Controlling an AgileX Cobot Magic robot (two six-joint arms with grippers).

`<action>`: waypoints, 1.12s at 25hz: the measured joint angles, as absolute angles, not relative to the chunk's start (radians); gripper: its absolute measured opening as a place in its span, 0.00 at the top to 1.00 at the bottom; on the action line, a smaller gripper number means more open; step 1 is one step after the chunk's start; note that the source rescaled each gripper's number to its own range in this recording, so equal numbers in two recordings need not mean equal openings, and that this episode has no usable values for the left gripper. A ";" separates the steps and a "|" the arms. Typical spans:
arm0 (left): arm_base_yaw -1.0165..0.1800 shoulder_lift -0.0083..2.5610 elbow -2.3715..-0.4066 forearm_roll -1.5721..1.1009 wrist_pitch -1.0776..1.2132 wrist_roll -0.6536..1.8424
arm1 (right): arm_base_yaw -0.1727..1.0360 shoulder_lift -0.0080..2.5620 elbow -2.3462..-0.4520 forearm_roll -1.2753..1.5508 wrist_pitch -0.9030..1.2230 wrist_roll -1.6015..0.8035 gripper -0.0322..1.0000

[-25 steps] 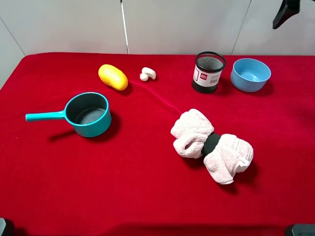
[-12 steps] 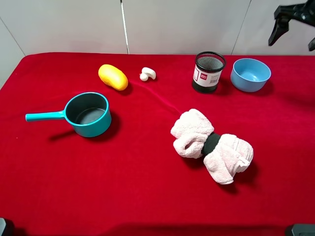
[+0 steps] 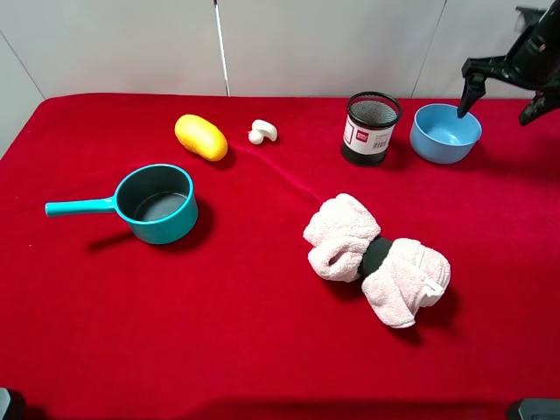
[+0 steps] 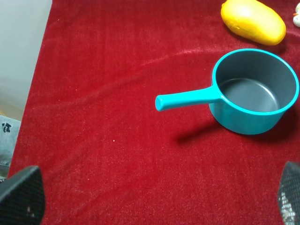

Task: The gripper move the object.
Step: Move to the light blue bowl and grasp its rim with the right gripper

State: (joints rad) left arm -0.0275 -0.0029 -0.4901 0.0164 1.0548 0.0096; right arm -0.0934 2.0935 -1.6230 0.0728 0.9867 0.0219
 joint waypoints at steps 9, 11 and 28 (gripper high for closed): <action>-0.027 -0.003 -0.490 0.016 1.055 0.010 | -0.110 2.219 -1.692 0.080 0.974 0.021 0.00; -0.027 -0.003 -0.490 0.016 1.055 0.010 | -0.110 2.231 -1.704 0.081 0.972 0.021 0.00; -0.027 -0.003 -0.490 0.016 1.055 0.010 | -0.113 2.337 -1.766 0.110 0.958 0.021 0.06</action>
